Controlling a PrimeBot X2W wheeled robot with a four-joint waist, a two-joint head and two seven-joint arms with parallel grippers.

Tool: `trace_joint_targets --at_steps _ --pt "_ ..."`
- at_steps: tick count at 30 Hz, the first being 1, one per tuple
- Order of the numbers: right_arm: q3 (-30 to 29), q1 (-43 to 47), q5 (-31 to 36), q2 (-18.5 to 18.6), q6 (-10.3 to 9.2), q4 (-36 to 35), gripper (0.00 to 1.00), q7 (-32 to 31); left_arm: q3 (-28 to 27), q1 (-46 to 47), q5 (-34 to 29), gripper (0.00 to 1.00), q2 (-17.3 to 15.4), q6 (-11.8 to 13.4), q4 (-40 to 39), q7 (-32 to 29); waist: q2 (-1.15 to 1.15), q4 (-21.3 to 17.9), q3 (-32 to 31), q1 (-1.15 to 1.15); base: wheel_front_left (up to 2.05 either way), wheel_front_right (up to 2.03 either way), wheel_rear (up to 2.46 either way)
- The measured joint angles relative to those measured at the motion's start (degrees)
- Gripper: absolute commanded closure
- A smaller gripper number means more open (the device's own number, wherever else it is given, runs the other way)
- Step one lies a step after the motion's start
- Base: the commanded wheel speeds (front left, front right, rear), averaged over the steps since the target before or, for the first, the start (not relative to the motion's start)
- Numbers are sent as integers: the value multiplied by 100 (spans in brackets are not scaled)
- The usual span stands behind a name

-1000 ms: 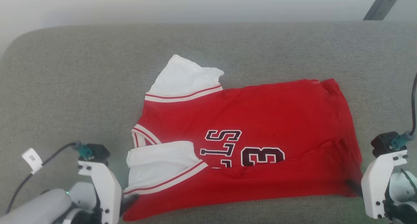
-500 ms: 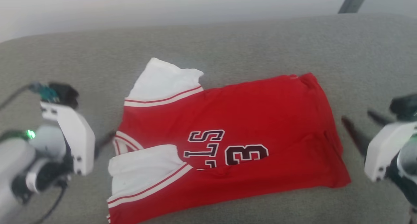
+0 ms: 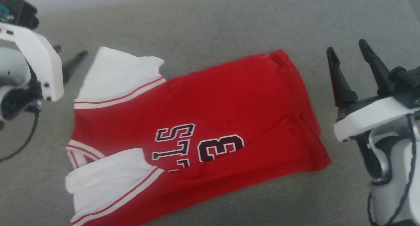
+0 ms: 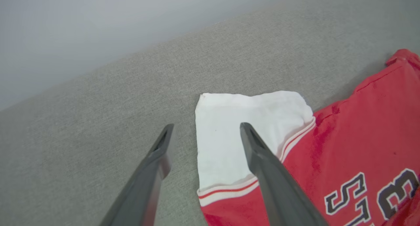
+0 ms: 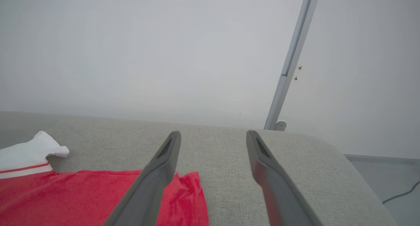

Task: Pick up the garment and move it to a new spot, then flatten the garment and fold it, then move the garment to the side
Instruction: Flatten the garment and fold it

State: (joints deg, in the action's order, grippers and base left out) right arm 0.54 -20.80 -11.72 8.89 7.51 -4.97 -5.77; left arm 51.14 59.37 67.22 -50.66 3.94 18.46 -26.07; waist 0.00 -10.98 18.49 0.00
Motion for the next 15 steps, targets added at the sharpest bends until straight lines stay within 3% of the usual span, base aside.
trace_joint_targets --at_steps 9,15 --pt "126 -90 74 -235 0 387 0 297 203 661 -123 0 374 -467 1177 -505 0 -353 537 0 0 0 0" --pt "146 -176 69 -286 0 493 0 332 314 893 -213 0 673 -592 1937 -739 0 -447 756 0 0 0 0"
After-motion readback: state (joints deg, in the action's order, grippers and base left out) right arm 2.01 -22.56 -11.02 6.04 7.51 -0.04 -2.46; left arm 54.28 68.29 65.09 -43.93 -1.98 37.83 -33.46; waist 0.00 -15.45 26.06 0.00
